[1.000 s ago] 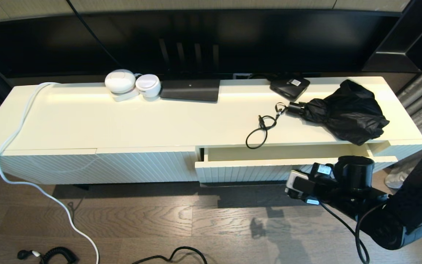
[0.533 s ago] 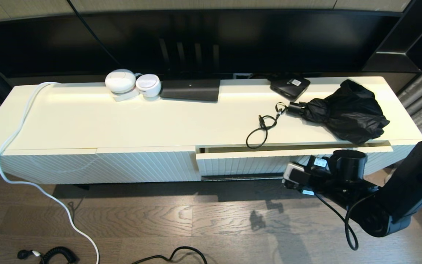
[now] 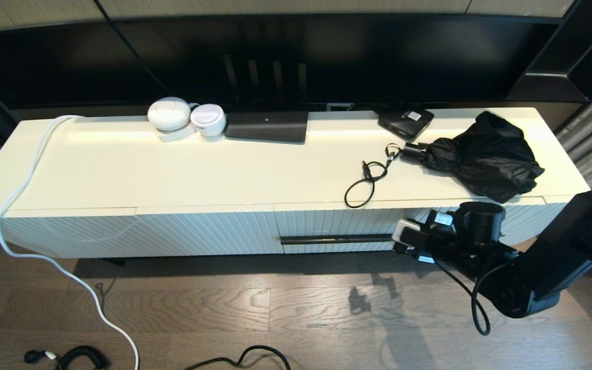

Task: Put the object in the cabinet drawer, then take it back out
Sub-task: Close the drawer

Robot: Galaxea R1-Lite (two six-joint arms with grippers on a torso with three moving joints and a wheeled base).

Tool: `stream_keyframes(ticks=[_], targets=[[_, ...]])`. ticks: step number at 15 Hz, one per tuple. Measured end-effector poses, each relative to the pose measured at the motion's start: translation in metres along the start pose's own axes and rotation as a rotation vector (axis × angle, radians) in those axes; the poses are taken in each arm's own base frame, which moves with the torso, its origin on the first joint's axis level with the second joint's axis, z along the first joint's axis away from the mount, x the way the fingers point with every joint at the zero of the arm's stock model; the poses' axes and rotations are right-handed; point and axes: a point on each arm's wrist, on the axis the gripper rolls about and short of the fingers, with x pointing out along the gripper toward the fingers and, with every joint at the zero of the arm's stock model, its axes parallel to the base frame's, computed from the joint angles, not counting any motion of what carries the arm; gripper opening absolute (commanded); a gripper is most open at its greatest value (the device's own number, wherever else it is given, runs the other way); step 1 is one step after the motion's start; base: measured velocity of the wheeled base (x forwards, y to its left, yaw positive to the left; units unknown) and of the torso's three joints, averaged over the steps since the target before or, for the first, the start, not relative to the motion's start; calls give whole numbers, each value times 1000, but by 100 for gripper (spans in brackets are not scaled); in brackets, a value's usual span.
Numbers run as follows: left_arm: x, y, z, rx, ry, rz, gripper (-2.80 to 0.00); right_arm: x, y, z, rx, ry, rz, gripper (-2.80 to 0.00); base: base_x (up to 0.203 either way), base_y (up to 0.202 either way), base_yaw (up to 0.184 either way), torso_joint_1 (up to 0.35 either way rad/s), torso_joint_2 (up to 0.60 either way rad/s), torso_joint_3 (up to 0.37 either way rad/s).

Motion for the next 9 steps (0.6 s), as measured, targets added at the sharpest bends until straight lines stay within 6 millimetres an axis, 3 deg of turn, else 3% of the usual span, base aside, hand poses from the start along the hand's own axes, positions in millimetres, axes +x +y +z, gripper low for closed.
stream_keyframes(ticks=[4, 9], targets=[[0, 0, 0, 0, 0, 0, -280, -7, -4, -1, 3, 26, 17, -280, 0, 0, 0, 0, 0, 0], [0, 0, 0, 0, -1, 0, -280, -51, -25, 4, 16, 86, 137, -280, 0, 0, 0, 0, 0, 0]])
